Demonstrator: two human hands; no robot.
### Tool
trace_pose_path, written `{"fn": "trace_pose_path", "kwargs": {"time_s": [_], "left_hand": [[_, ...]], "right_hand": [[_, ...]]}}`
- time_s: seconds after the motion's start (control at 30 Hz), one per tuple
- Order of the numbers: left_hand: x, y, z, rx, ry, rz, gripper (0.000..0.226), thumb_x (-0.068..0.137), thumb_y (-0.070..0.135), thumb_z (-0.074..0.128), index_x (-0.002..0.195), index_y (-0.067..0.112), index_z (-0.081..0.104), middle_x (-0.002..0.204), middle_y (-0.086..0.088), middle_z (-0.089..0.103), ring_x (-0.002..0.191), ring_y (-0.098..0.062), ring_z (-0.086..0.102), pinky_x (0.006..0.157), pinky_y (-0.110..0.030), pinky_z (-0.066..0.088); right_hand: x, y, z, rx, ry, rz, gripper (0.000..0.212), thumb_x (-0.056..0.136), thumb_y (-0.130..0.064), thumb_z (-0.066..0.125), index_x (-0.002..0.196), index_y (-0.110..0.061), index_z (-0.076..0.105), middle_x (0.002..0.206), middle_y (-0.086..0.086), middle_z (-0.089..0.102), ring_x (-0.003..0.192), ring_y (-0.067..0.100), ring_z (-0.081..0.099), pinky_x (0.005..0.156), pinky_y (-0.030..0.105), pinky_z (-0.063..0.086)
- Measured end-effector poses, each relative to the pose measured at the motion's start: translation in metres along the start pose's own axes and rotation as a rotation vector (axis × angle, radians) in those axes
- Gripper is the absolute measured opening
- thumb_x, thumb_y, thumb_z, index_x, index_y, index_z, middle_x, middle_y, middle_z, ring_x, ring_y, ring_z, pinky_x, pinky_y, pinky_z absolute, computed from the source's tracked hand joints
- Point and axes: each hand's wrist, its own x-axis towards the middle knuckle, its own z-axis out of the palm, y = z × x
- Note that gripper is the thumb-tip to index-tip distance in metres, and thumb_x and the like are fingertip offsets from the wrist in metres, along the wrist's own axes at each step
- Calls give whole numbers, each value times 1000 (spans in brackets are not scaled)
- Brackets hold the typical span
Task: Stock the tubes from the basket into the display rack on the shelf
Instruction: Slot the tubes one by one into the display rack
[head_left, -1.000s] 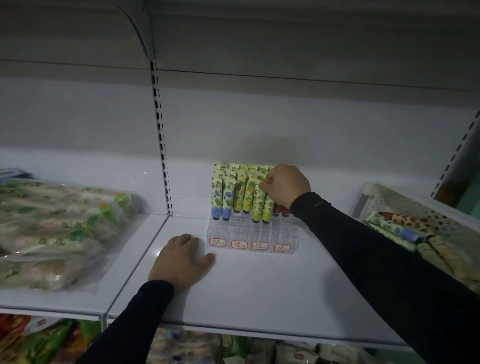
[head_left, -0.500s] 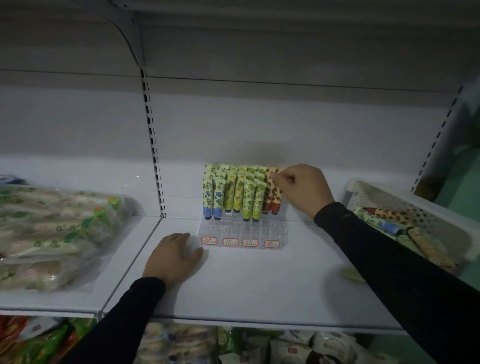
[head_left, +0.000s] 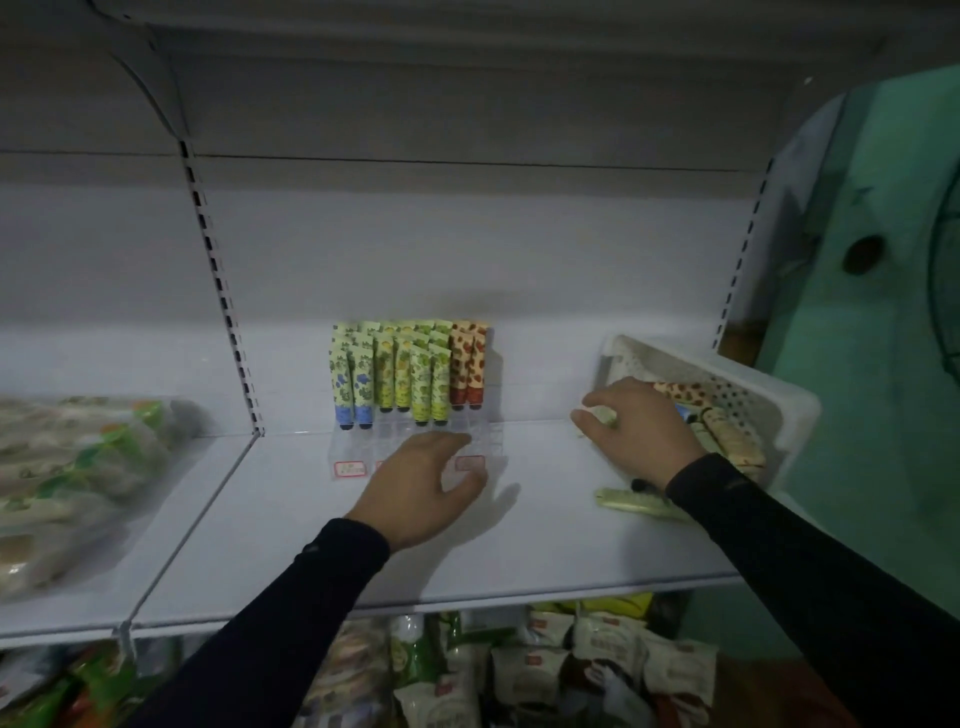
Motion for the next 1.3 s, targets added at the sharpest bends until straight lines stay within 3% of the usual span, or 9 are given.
{"fn": "trace_pose_path", "kwargs": {"time_s": [0.17, 0.33, 0.4, 0.53, 0.63, 0.8, 1.0, 1.17, 1.3], "left_hand": [[20, 42, 33, -3, -118, 98, 59, 97, 49, 53, 147, 20, 44, 150, 0, 46, 136, -17, 40, 108, -25, 30], [31, 62, 54, -19, -193, 140, 59, 97, 51, 52, 147, 21, 43, 150, 1, 45, 137, -15, 38, 105, -21, 28], [32, 63, 59, -25, -210, 139, 60, 96, 51, 52, 147, 21, 43, 149, 1, 45, 136, -15, 38, 106, -21, 28], [31, 56, 62, -24, -227, 122, 61, 96, 53, 52, 148, 23, 42, 150, 3, 44, 137, -15, 37, 107, -22, 27], [31, 48, 62, -22, -230, 102, 62, 95, 55, 52, 147, 22, 43, 149, 2, 45, 136, -16, 39, 109, -24, 29], [30, 39, 64, -12, -237, 92, 65, 94, 56, 52, 148, 21, 42, 150, 2, 44, 136, -16, 38, 108, -23, 27], [29, 36, 69, -35, -238, 79, 66, 94, 56, 53, 149, 21, 40, 150, 0, 43, 138, -16, 37, 109, -23, 26], [30, 40, 79, -58, -253, 87, 70, 93, 58, 53, 151, 24, 35, 151, 0, 41, 139, -16, 36, 110, -24, 28], [31, 51, 84, -77, -255, 106, 72, 92, 59, 55, 152, 24, 33, 150, -1, 41, 137, -18, 37, 107, -26, 31]], "right_hand": [[-15, 28, -1, -206, 20, 60, 44, 95, -47, 49, 124, -17, 63, 128, 10, 58, 119, 25, 51, 98, 32, 41], [-13, 48, 1, -508, -129, 383, 64, 92, -60, 39, 141, -18, 39, 144, 21, 36, 128, 43, 39, 107, 49, 31], [-9, 52, 1, -557, -203, 472, 71, 91, -62, 38, 145, -16, 33, 145, 24, 33, 127, 45, 40, 105, 50, 32], [-1, 57, 2, -465, -237, 509, 70, 89, -56, 46, 145, -15, 34, 141, 23, 34, 122, 40, 46, 101, 44, 39], [3, 56, 6, -429, -265, 494, 66, 88, -55, 47, 143, -18, 37, 141, 19, 36, 124, 39, 44, 104, 48, 34], [7, 67, 6, -393, -352, 568, 83, 81, -64, 48, 150, -23, 25, 154, 18, 15, 133, 50, 31, 111, 55, 28], [4, 69, 16, -331, -356, 548, 87, 84, -59, 50, 154, -21, 13, 155, 29, 4, 137, 47, 29, 112, 48, 33], [-1, 58, 21, -238, -300, 530, 74, 86, -54, 51, 147, -18, 27, 150, 26, 13, 130, 46, 36, 108, 44, 35], [-4, 45, 28, -220, -285, 482, 74, 86, -56, 52, 145, -15, 32, 152, 29, 8, 135, 49, 25, 114, 48, 27]]}}
